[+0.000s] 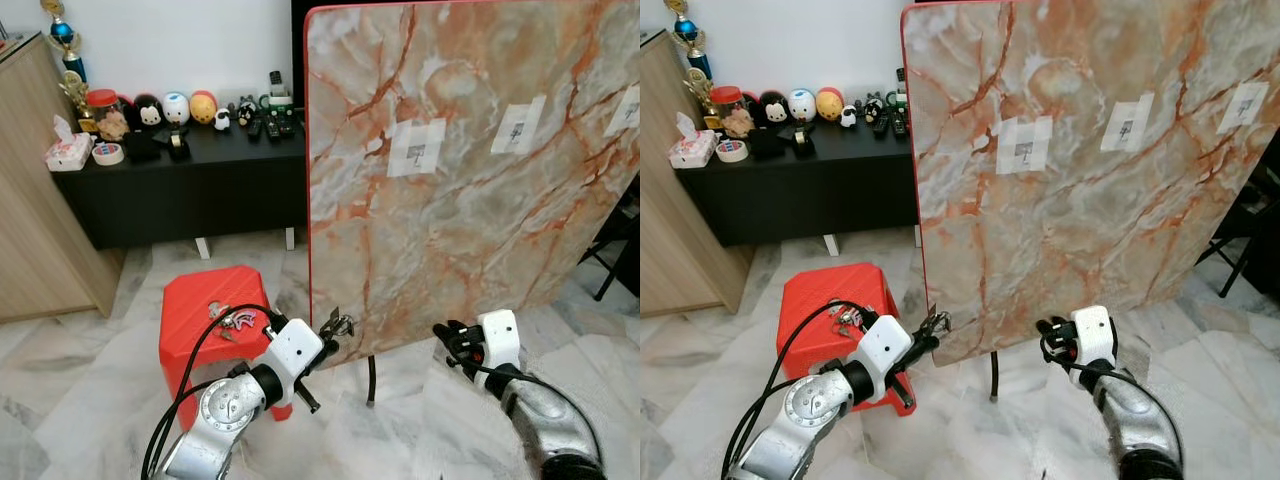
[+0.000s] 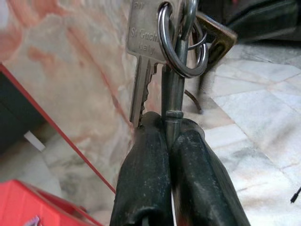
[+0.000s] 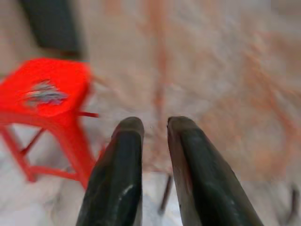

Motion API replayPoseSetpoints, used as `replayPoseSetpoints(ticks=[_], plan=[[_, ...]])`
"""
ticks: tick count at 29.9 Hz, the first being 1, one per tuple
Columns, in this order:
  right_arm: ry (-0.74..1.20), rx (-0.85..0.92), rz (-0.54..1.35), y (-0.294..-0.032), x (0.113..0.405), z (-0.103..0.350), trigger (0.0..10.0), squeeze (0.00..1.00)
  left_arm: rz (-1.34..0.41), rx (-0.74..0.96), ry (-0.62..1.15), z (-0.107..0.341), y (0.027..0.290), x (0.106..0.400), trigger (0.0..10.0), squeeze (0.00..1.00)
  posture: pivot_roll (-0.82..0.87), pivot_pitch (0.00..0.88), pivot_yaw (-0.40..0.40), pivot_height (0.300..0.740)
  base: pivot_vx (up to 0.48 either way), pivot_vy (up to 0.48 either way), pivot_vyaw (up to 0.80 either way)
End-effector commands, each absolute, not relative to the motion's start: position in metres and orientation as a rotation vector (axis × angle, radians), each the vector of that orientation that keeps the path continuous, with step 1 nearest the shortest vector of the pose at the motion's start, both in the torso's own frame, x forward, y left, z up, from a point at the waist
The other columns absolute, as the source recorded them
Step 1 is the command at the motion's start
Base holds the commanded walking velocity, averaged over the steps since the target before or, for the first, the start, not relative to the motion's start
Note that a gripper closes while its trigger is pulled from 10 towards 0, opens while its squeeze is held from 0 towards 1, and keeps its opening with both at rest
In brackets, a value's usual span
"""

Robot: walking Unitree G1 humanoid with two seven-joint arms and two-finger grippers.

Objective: Hang keys on a hook

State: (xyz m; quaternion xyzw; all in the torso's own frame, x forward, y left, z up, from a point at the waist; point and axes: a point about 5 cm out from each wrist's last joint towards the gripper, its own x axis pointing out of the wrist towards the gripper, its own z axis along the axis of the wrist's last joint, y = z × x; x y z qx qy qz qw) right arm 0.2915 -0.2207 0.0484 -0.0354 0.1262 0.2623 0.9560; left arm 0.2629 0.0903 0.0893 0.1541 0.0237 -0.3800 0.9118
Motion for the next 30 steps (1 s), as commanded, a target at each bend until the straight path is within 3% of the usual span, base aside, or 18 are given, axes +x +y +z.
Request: replayPoseSetpoints(ticks=[1, 5, 11, 12, 13, 14, 16, 17, 18, 19, 30], plan=[[0.228, -0.092, 0.633, -0.218, 0.292, 0.060, 10.0, 0.00, -0.800, 0.319, 0.002, 0.102, 0.086, 0.267, 10.0, 0.00, 0.08, 0.000, -0.061, 0.740, 0.000, 0.000, 0.00], [0.175, -0.094, 0.819, -0.204, 0.292, 0.081, 10.0, 0.00, -0.820, 0.325, -0.009, 0.106, 0.084, 0.269, 10.0, 0.00, 0.07, 0.000, -0.058, 0.740, 0.000, 0.000, 0.00], [0.183, -0.090, 0.954, -0.189, 0.287, 0.085, 10.0, 0.00, -0.830, 0.335, -0.017, 0.109, 0.083, 0.269, 10.0, 0.00, 0.08, 0.000, -0.065, 0.740, 0.000, 0.000, 0.00], [0.172, -0.070, 0.957, -0.187, 0.287, 0.088, 10.0, 0.05, -0.830, 0.338, -0.021, 0.111, 0.082, 0.269, 10.0, 0.00, 0.08, 0.000, -0.067, 0.740, 0.000, 0.000, 0.00], [0.168, -0.062, 0.961, -0.185, 0.287, 0.089, 10.0, 0.55, -0.831, 0.339, -0.023, 0.111, 0.082, 0.269, 10.0, 0.00, 0.08, 0.000, -0.069, 0.740, 0.000, 0.000, 0.00], [0.164, -0.068, 0.969, -0.184, 0.288, 0.090, 10.0, 0.98, -0.835, 0.341, -0.025, 0.112, 0.081, 0.269, 10.0, 0.00, 0.08, 0.000, -0.069, 0.740, 0.000, 0.000, 0.00], [0.162, -0.077, 0.977, -0.182, 0.288, 0.091, 10.0, 1.00, -0.839, 0.343, -0.028, 0.112, 0.081, 0.269, 10.0, 0.00, 0.08, 0.000, -0.069, 0.740, 0.000, 0.000, 0.00], [0.162, -0.077, 0.977, -0.182, 0.288, 0.091, 10.0, 1.00, -0.839, 0.343, -0.028, 0.112, 0.081, 0.269, 10.0, 0.00, 0.08, 0.000, -0.069, 0.740, 0.000, 0.000, 0.00], [0.156, -0.099, 0.979, -0.180, 0.288, 0.092, 10.0, 0.58, -0.846, 0.347, -0.032, 0.113, 0.079, 0.269, 10.0, 0.00, 0.08, 0.000, -0.071, 0.740, 0.000, 0.000, 0.00], [0.136, -0.102, 0.998, -0.174, 0.290, 0.098, 10.0, 0.00, -0.862, 0.354, -0.044, 0.116, 0.077, 0.269, 10.0, 0.00, 0.08, 0.000, -0.072, 0.740, 0.000, 0.000, 0.00], [0.076, -0.108, 1.021, -0.162, 0.294, 0.106, 10.0, 0.00, -0.906, 0.422, -0.081, 0.123, 0.068, 0.268, 10.0, 0.00, 0.09, 0.000, -0.082, 0.740, 0.000, 0.000, 0.00]])
